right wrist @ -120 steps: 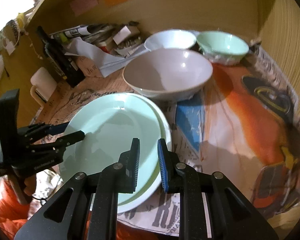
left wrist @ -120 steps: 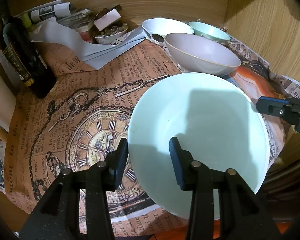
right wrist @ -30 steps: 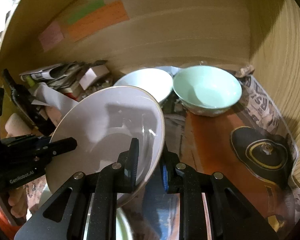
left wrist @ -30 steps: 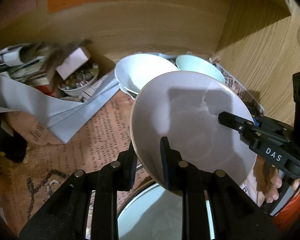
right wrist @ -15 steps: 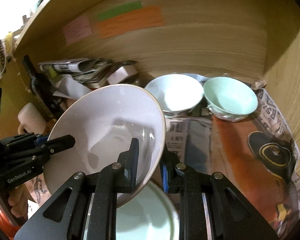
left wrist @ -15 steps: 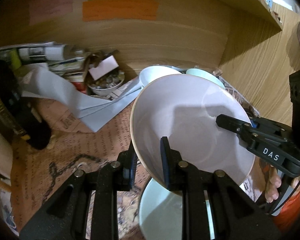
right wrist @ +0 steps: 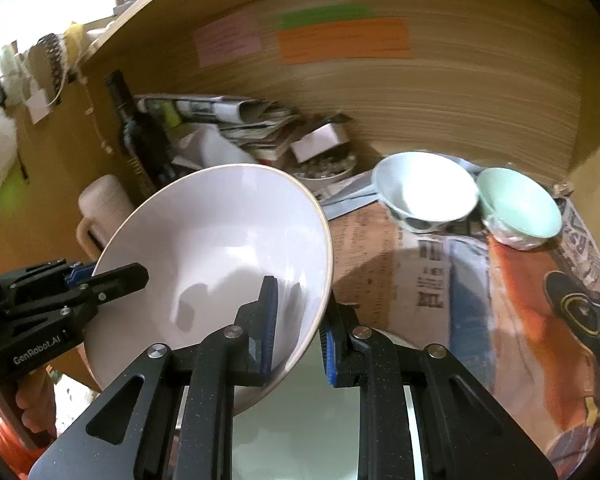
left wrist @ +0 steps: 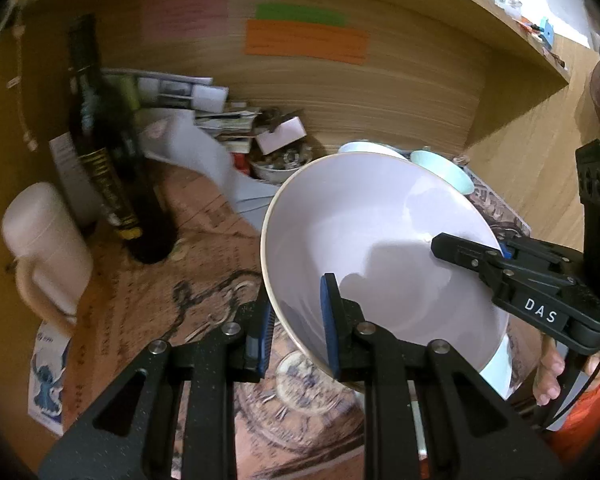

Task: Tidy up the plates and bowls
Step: 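Lift the grey-pink bowl with both grippers and carry it over the plate stack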

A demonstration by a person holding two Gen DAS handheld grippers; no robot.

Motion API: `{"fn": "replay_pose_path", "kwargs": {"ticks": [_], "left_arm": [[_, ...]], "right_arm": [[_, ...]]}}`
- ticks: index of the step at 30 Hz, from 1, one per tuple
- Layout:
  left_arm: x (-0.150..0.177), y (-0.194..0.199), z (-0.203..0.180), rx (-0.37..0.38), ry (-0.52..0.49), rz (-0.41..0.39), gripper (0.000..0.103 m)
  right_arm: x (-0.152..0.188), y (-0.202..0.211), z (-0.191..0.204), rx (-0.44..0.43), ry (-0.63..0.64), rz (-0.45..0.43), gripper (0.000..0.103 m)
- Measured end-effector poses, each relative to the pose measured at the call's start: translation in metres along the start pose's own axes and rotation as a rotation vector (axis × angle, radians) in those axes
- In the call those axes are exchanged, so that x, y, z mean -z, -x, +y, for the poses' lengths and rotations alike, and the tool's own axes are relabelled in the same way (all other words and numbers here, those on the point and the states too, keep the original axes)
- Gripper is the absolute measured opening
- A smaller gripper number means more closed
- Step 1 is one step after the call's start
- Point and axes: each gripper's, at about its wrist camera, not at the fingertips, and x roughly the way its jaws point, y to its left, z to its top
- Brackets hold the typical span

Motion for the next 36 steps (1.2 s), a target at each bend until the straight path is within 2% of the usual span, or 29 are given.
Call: {"fn": "replay_pose_path", "kwargs": {"ticks": [10, 20, 36], "left_arm": [[0.025, 0.021, 0.026, -0.057, 0.047, 0.005, 0.021], [0.042, 0.026, 0.051, -0.096, 0.112, 0.026, 0.021], [0.061, -0.001, 0.081, -0.11, 0.185, 0.1, 0.022]], "right_arm": [[0.005, -0.012, 0.034, -0.046, 0.052, 0.032, 0.018], [0.015, -0.037, 0.061, -0.077, 0.11, 0.11, 0.018], [0.022, -0.081, 0.076, -0.066, 0.139, 0.237, 0.018]]}}
